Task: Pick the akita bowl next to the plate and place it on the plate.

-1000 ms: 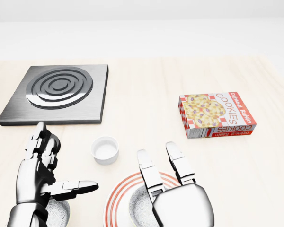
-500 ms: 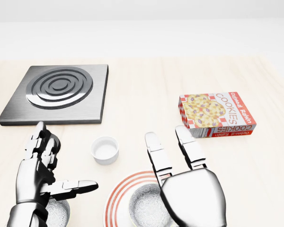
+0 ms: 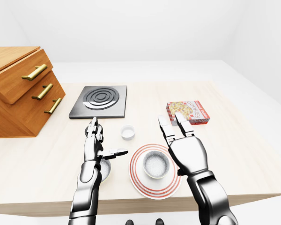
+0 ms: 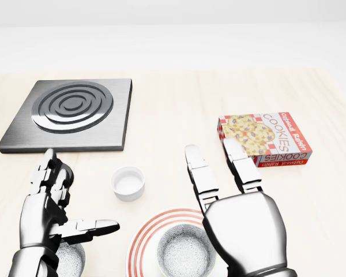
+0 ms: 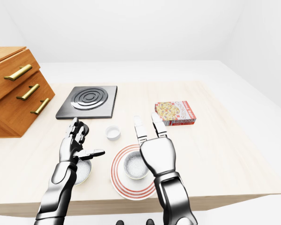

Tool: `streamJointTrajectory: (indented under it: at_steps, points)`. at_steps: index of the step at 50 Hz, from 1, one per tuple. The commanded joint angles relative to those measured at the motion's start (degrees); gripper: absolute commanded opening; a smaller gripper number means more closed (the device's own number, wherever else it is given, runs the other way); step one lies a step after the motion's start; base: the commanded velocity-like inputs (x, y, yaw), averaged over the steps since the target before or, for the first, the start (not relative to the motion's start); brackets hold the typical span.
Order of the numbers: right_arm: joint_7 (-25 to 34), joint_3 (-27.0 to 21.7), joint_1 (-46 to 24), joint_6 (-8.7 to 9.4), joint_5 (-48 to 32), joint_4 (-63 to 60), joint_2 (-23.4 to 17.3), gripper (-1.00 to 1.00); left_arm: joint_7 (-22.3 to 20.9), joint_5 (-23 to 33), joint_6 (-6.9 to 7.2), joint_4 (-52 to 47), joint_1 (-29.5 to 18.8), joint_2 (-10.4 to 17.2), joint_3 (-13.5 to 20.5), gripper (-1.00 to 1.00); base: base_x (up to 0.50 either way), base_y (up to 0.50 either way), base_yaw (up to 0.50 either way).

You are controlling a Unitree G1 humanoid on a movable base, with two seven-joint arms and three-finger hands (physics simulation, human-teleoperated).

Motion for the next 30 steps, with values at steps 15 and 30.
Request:
streamJointTrajectory:
  at_steps: [15, 30]
  points:
    - [5.0, -6.5, -3.9, -2.28, 2.4, -3.2, 0.4, 1.00, 0.0, -0.1, 0.18, -0.1, 0.0, 0.0, 0.0, 1.00, 0.00, 0.00, 0.00]
    - [10.9, -13.9, -10.2, -2.55, 6.5, -4.7, 0.5, 1.00, 0.1, 0.0, 0.09, 0.0, 0.0, 0.0, 0.1, 1.00, 0.00, 0.00, 0.00]
